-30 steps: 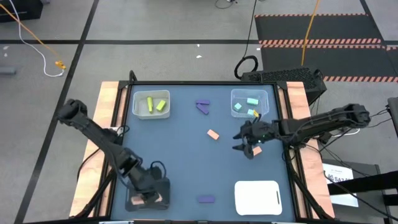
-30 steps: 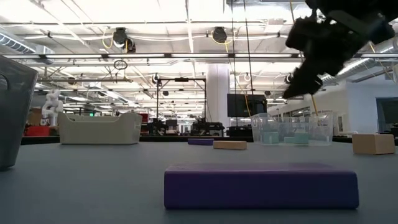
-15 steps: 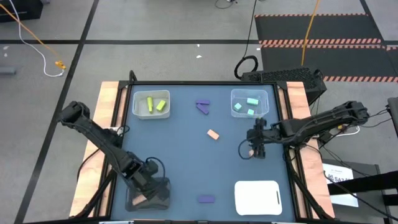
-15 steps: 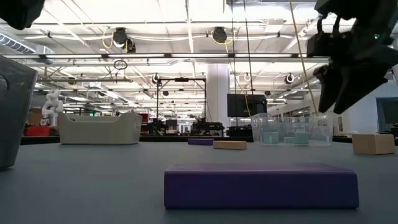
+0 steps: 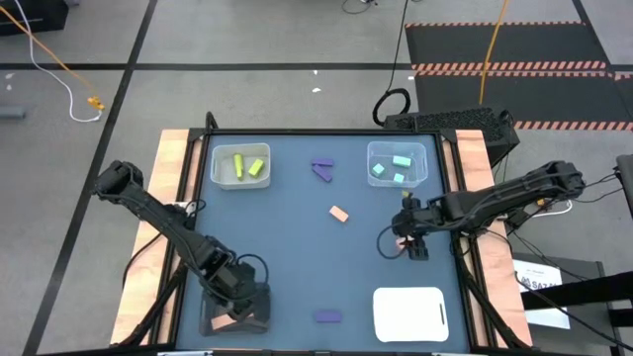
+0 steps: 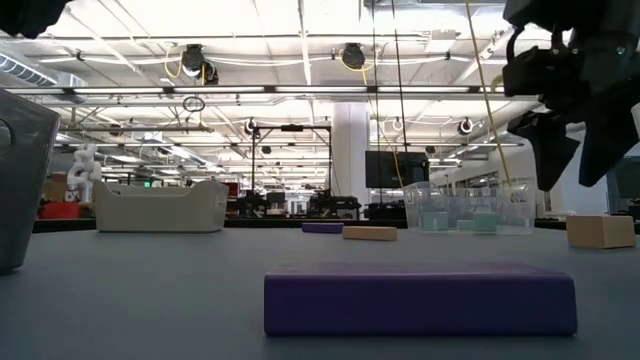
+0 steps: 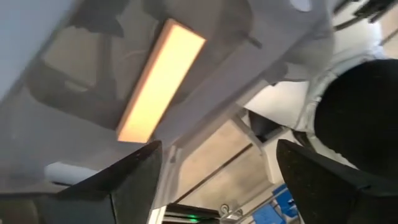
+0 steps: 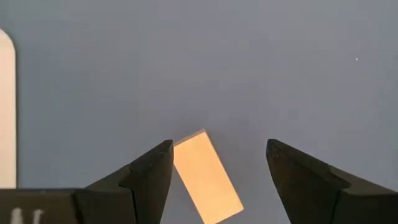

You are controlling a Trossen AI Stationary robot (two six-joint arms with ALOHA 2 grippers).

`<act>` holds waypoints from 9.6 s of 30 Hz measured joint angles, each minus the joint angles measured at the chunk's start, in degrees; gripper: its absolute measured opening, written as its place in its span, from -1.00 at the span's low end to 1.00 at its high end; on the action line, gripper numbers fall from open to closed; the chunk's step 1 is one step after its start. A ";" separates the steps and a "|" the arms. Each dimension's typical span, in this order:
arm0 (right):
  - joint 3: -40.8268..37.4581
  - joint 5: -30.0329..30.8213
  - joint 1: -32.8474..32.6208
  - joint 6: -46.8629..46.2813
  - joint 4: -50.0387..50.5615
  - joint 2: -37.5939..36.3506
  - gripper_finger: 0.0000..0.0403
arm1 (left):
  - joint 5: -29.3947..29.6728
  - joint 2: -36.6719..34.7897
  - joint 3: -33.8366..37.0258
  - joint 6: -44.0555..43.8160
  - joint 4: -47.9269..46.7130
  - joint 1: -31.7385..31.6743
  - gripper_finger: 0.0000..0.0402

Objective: Sort & place blocks by color
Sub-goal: Put the orange block into the black bin

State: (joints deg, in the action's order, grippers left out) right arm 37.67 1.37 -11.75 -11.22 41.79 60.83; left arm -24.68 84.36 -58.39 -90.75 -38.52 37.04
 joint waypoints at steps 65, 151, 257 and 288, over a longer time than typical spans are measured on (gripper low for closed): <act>-0.09 19.53 1.66 14.29 -69.67 7.01 -0.43 | 50.44 -0.04 -0.01 82.70 48.32 -24.30 0.26; -3.34 18.16 6.01 -8.57 -71.64 24.53 0.28 | 12.94 -3.50 -0.02 11.43 13.03 -8.47 -0.32; 6.16 28.45 8.54 -15.54 -65.35 48.13 -0.45 | 37.65 -7.96 -0.04 44.83 31.41 -19.29 0.06; 5.88 25.59 15.02 39.27 -83.45 19.57 -0.45 | 66.98 -0.31 0.00 51.71 30.45 -22.56 0.06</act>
State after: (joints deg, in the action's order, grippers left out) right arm 43.55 26.96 3.27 28.05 -41.66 80.40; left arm 42.30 84.05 -58.39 -39.05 -8.07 14.47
